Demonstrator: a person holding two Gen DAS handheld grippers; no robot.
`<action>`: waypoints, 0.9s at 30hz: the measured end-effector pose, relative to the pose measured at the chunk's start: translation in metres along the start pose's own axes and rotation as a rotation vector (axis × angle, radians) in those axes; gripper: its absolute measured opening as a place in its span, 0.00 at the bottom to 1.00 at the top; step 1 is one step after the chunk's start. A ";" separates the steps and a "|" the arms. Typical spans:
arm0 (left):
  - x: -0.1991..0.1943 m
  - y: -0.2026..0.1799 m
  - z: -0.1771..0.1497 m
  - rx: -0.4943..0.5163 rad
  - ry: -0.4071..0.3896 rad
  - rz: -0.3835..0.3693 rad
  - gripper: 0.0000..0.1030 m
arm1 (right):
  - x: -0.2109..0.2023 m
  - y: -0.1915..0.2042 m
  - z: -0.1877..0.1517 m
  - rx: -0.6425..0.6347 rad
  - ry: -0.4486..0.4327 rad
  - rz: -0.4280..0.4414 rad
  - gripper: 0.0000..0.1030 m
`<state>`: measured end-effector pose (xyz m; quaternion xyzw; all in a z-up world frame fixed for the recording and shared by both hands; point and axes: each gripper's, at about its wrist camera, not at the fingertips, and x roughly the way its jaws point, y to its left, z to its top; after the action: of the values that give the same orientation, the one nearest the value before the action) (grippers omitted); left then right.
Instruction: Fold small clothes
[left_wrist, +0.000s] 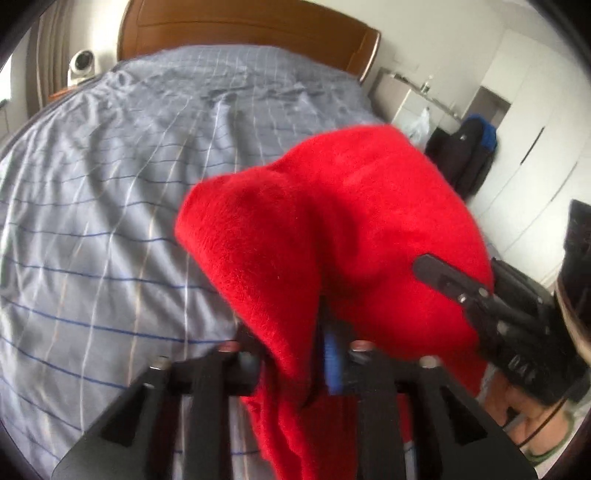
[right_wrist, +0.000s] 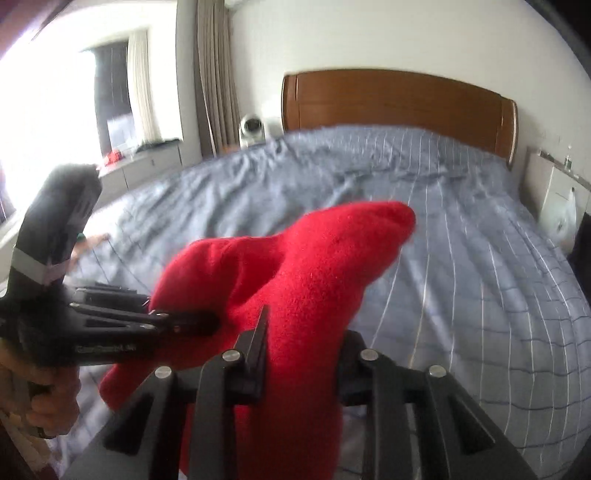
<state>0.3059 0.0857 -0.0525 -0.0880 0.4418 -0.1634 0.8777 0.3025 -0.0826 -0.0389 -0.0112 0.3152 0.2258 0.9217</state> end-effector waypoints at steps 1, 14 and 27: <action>0.009 -0.001 -0.004 0.011 0.031 0.034 0.71 | 0.003 -0.008 -0.001 0.039 0.023 0.016 0.30; -0.101 -0.065 -0.124 0.193 -0.356 0.411 1.00 | -0.093 -0.058 -0.110 0.201 0.143 -0.266 0.93; -0.161 -0.070 -0.182 0.029 -0.361 0.419 1.00 | -0.174 0.046 -0.126 0.030 0.106 -0.228 0.94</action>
<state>0.0550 0.0778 -0.0195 -0.0100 0.2843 0.0337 0.9581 0.0888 -0.1328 -0.0317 -0.0451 0.3633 0.1139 0.9236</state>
